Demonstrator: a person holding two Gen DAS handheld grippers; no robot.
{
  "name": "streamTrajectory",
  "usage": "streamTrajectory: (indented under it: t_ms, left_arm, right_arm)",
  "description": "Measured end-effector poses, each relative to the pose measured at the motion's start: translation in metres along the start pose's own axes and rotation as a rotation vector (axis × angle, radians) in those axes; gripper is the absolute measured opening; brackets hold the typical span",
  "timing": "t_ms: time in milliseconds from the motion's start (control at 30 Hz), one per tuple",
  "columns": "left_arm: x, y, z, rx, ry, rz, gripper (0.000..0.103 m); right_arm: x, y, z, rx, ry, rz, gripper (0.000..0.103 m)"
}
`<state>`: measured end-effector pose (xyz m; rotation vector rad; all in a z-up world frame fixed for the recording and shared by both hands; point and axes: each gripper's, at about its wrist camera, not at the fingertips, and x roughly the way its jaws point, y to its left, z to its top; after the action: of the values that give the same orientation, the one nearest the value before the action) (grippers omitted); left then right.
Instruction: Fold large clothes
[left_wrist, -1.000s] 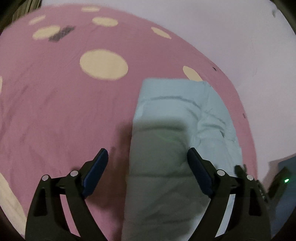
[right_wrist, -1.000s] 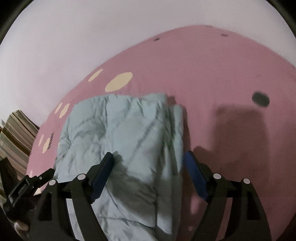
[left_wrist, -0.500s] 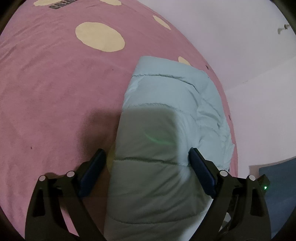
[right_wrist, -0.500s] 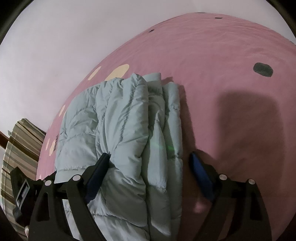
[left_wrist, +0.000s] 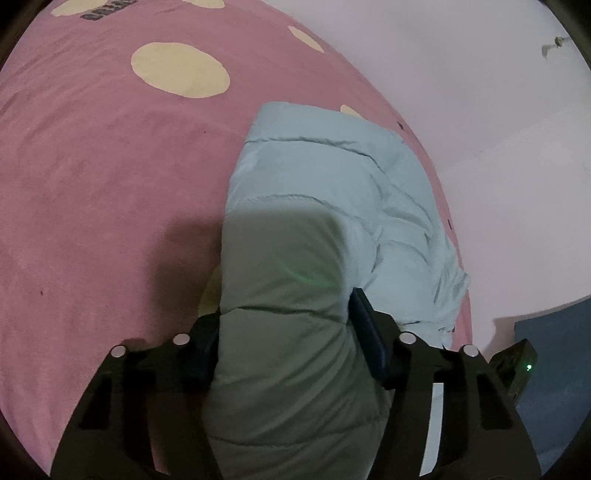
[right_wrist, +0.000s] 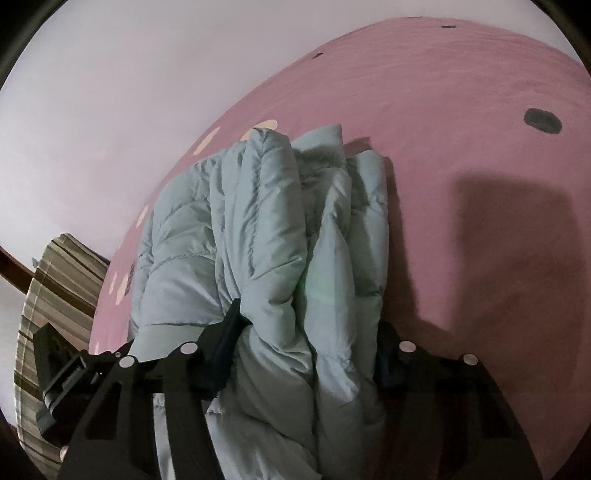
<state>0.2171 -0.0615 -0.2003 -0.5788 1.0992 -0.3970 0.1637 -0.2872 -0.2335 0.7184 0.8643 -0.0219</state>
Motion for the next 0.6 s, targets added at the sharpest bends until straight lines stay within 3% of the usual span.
streamTrajectory:
  t_ms: [267, 600]
  left_arm:
    - [-0.010, -0.003, -0.008, 0.036, -0.024, 0.008, 0.045]
    - [-0.032, -0.011, -0.010, 0.075, -0.063, 0.009, 0.035]
  right_arm:
    - [-0.001, -0.007, -0.002, 0.045, 0.019, 0.096, 0.038]
    - [-0.011, -0.005, -0.004, 0.030, -0.003, 0.131, 0.031]
